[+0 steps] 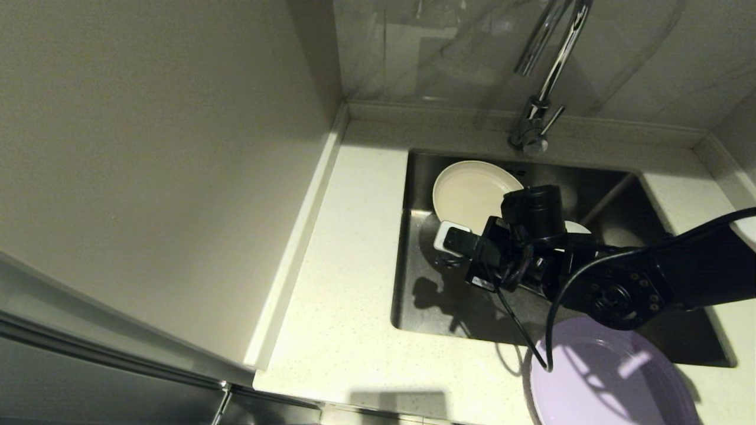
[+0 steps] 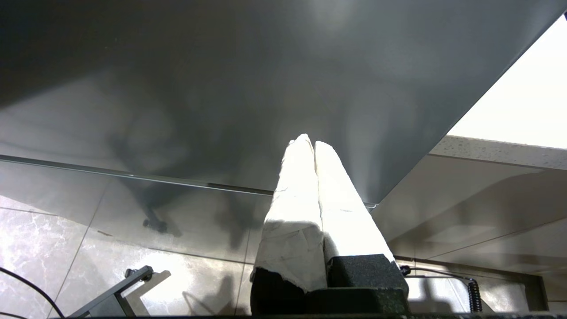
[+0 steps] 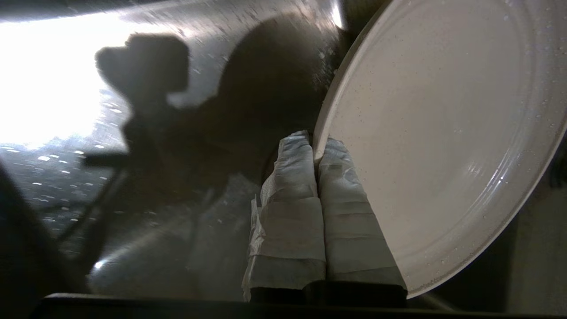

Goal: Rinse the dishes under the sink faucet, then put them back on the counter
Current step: Put a plate into the sink

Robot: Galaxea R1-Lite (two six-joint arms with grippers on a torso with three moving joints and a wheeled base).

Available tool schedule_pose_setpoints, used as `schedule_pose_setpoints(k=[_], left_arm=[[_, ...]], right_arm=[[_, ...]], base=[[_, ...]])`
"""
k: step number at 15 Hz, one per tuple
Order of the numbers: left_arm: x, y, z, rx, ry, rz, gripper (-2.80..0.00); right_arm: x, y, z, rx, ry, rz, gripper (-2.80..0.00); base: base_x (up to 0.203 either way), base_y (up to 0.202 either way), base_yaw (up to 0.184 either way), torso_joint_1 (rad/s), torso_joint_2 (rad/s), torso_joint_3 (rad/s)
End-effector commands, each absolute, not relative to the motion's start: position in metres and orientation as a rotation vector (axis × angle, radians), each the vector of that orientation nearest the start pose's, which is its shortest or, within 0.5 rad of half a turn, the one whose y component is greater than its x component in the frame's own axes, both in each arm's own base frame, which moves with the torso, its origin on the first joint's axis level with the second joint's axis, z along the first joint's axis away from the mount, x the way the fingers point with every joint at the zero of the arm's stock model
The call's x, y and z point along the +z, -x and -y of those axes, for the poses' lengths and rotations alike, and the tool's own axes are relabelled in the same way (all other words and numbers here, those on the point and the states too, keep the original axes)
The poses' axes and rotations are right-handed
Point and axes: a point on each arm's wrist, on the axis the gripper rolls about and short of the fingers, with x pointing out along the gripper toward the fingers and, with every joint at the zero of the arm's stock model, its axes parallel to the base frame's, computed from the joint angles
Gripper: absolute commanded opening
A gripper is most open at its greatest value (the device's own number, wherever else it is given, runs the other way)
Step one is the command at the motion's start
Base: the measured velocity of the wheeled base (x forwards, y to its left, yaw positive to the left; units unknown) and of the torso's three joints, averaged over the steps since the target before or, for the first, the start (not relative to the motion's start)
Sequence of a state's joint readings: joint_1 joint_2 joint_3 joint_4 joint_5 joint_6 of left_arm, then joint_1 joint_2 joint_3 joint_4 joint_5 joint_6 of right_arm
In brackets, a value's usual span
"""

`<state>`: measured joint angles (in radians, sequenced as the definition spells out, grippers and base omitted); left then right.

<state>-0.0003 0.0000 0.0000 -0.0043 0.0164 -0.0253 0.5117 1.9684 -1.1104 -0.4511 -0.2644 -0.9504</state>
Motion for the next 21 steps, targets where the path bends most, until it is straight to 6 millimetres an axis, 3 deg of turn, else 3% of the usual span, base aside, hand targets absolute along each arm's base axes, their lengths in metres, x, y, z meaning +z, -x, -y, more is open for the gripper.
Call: schedule_pose_setpoints(k=[1,5,13,18,21], left_arm=[[0.076,0.023,0.000,0.017,0.026,0.008,-2.80],[0.076,0.023,0.000,0.017,0.026,0.008,-2.80],[0.076,0.023,0.000,0.017,0.025,0.008,-2.80],[0.076,0.023,0.000,0.017,0.025,0.008,-2.80],[0.076,0.023,0.000,0.017,0.026,0.008,-2.80]], right_arm=[[0.145,-0.345,-0.187,0.358,1.132,-0.264,-2.80],[0.141,-0.353,-0.189,0.356,1.322,-0.301,-2.80],[0.156,-0.378,-0.192,0.507,1.605,-0.439,-2.80],[0.152,-0.384,-0.183,0.491,1.698,-0.506,-2.80],[0.136,-0.393,-0.182,0.516,1.732,-0.538,-2.80]], base=[[0.000,0.000,0.000,0.000,0.00,0.000],[0.000,0.000,0.000,0.000,0.00,0.000],[0.000,0.000,0.000,0.000,0.00,0.000],[0.000,0.000,0.000,0.000,0.00,0.000],[0.000,0.000,0.000,0.000,0.00,0.000]])
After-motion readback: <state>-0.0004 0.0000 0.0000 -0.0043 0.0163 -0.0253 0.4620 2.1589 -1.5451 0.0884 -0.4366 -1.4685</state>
